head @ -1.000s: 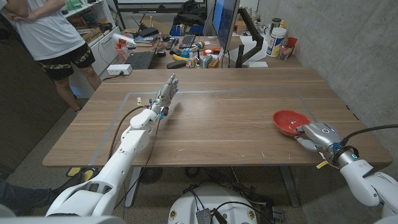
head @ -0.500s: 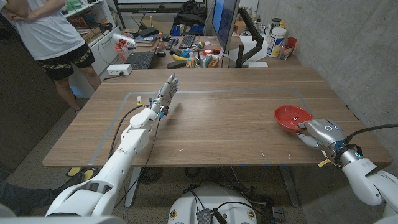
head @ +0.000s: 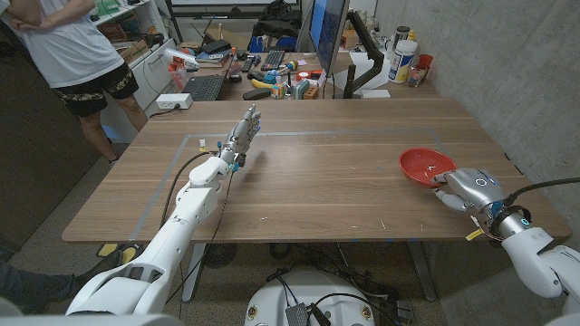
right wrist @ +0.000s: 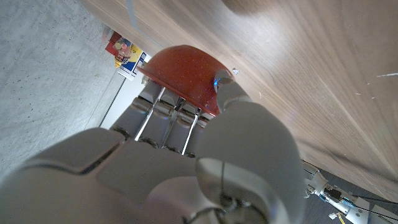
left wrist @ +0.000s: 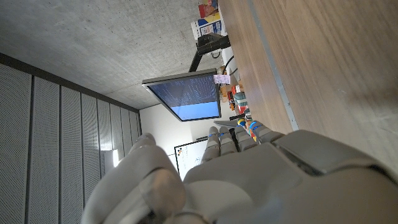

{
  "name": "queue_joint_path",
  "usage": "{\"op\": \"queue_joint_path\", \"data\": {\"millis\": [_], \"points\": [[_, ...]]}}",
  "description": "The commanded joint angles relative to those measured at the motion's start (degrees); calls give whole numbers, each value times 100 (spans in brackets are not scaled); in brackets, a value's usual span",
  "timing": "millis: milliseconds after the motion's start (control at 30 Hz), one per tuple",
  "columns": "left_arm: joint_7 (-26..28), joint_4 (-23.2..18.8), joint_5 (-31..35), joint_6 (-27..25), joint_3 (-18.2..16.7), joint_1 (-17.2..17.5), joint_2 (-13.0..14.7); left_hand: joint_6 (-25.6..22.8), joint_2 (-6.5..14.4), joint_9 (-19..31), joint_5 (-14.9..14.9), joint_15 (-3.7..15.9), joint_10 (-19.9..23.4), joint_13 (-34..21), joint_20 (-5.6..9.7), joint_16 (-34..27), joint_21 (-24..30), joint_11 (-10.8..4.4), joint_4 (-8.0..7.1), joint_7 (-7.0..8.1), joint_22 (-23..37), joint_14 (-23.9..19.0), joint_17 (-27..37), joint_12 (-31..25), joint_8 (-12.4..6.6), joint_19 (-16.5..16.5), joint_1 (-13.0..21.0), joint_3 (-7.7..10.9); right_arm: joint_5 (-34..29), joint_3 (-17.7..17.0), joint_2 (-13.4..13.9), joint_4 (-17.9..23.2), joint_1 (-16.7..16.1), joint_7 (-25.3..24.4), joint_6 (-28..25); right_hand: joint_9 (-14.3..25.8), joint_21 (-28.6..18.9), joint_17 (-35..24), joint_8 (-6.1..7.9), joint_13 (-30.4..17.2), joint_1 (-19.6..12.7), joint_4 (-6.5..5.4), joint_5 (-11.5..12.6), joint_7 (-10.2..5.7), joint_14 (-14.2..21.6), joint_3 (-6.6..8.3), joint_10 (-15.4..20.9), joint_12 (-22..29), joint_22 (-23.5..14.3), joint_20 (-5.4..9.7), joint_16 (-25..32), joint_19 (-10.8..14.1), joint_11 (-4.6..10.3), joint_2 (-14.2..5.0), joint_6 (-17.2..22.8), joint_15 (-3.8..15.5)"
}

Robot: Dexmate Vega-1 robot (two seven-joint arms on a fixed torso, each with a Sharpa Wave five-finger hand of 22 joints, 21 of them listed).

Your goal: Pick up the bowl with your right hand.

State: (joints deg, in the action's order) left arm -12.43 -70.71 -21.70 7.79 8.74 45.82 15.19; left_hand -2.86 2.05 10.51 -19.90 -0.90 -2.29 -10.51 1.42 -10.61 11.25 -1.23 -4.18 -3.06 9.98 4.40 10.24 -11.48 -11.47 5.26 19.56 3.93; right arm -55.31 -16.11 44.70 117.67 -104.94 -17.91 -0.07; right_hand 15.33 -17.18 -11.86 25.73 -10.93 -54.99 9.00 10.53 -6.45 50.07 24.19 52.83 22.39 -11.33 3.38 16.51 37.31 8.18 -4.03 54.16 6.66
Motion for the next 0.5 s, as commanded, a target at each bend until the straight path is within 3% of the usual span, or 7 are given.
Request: {"op": "queue_joint_path", "data": {"millis": [33, 500], "points": [[12, -40, -2, -6, 26, -6, 16, -5, 6, 20, 7, 11, -29, -30, -13, -20, 24, 24, -32, -12, 34, 31, 32, -2, 16, 15, 46, -34, -17, -244, -178, 142, -3, 133, 321, 147, 0, -24, 21, -12, -21, -33, 5, -117, 57, 3, 42, -22, -18, 392, -15, -21, 19, -43, 187, 600], [31, -64, 12, -5, 54, -41, 7, -2, 12, 20, 7, 11, -22, -30, -16, -20, 24, 34, -31, -9, 34, 31, 32, -5, 17, 15, 55, -49, -127, -475, -486, 307, 54, 198, 613, 142, 11, -28, 15, -21, -23, -48, 3, -119, 61, -10, 56, -47, -14, 374, -46, -34, 36, -41, 200, 600]]}}
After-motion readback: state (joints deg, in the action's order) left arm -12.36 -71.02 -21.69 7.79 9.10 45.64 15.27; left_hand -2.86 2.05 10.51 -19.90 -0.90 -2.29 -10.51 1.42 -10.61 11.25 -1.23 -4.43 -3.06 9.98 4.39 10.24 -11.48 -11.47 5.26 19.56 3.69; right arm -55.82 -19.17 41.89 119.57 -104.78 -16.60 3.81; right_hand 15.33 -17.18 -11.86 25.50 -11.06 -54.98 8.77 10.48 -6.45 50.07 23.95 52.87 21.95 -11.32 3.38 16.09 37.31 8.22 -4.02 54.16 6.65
